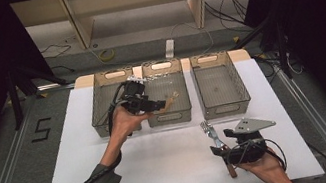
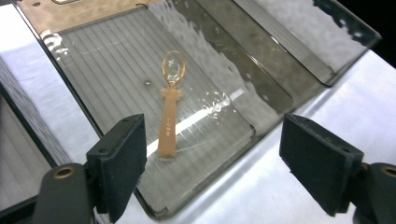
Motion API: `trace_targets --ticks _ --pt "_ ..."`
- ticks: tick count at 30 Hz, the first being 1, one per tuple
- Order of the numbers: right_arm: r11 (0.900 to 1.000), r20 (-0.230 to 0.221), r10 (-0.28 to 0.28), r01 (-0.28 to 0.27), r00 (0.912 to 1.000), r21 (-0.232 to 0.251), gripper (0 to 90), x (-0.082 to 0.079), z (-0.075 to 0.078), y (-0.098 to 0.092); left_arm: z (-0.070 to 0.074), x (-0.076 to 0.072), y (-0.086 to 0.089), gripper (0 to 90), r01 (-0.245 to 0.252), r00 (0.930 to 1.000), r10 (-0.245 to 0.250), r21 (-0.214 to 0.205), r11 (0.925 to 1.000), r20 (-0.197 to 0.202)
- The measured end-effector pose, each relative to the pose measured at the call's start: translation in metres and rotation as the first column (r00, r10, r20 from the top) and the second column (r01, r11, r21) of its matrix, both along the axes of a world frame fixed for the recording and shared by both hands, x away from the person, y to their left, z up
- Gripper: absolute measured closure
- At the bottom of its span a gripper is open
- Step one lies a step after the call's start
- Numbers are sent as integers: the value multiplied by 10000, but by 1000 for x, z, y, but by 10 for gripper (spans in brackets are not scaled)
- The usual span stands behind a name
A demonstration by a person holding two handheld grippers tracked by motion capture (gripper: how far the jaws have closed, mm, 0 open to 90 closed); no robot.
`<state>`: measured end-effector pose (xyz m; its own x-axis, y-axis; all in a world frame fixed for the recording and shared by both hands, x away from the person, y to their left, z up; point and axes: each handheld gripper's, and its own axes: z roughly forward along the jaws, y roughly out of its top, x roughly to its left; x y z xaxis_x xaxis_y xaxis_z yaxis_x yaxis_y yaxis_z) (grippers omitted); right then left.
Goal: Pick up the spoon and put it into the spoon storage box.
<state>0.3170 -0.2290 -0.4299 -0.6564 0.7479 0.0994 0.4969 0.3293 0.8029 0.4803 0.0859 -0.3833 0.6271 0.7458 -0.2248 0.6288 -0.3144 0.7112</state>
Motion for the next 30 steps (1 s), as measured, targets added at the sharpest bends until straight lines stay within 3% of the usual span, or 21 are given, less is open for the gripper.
trace_targets --ticks 7,9,12,15,18,23,30 --pt "9999 -116 -19 17 9999 -108 249 1 -1 -2 1 -22 12 201 -12 9998 16 -175 9998 207" --pt "9999 -144 -64 62 9999 -147 250 2 0 -3 1 -27 15 193 68 9998 -69 60 10000 168" --pt "9997 -169 -141 137 9998 -185 251 3 0 -5 1 -35 21 189 63 9997 -61 -80 9999 233" --pt "9996 -220 -207 203 9995 -209 253 3 0 -7 -1 -42 24 180 220 9995 -219 -23 9998 246" --pt "9993 -299 -252 243 9992 -301 254 4 -1 -8 -2 -48 26 175 343 9989 -333 -297 9990 321" --pt "9983 -390 -371 353 9986 -463 258 5 -2 -10 -7 -59 27 173 460 9980 -453 -149 9988 435" --pt "9972 -602 -226 183 9979 -719 269 5 -4 -7 -11 -75 32 171 511 9972 -495 -273 9983 565"
